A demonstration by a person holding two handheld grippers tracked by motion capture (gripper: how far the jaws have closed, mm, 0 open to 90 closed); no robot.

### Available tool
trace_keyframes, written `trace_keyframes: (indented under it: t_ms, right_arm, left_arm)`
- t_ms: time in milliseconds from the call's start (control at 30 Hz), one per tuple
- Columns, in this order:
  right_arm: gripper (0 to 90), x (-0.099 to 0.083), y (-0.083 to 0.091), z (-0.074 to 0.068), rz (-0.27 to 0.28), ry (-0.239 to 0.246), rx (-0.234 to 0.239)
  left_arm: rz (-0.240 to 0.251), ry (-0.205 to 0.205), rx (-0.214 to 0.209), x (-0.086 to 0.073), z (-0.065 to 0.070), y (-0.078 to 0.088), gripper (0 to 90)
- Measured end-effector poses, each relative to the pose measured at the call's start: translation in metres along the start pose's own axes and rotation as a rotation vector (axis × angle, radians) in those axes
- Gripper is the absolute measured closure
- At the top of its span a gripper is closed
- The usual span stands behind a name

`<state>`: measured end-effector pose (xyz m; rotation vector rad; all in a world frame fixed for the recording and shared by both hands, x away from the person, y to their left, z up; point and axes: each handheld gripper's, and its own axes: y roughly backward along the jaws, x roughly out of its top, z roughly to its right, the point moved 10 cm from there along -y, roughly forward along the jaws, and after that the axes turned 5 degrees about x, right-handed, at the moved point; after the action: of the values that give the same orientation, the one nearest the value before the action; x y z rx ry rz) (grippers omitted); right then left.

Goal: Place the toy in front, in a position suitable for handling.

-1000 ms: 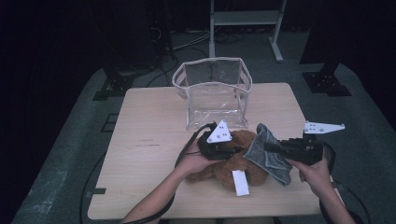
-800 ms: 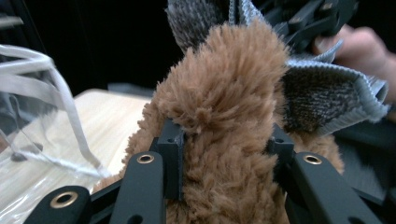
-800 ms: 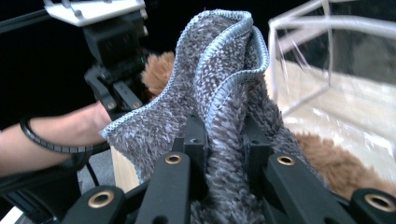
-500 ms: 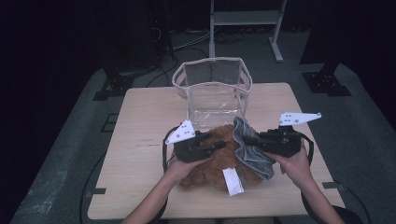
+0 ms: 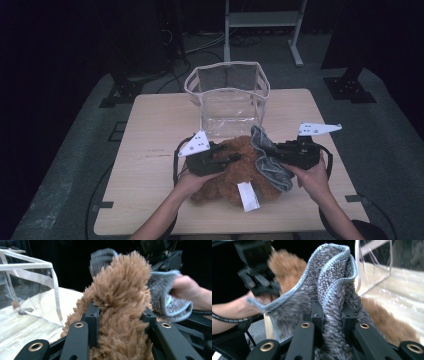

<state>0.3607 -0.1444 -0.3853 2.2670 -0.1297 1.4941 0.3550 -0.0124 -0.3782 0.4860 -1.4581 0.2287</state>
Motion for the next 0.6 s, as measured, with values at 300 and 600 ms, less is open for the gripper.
trace_keyframes:
  t_ms: [300, 600]
  right_arm:
    - [76.7, -0.039, 0.016, 0.03, -0.104, -0.066, -0.087]
    - [76.0, -0.082, 0.075, 0.062, -0.205, -0.062, -0.268]
  left_arm:
    - [-0.097, -0.076, 0.025, -0.009, -0.002, -0.007, 59.7]
    - [-0.247, -0.161, 0.004, -0.03, 0.005, -0.041, 57.3]
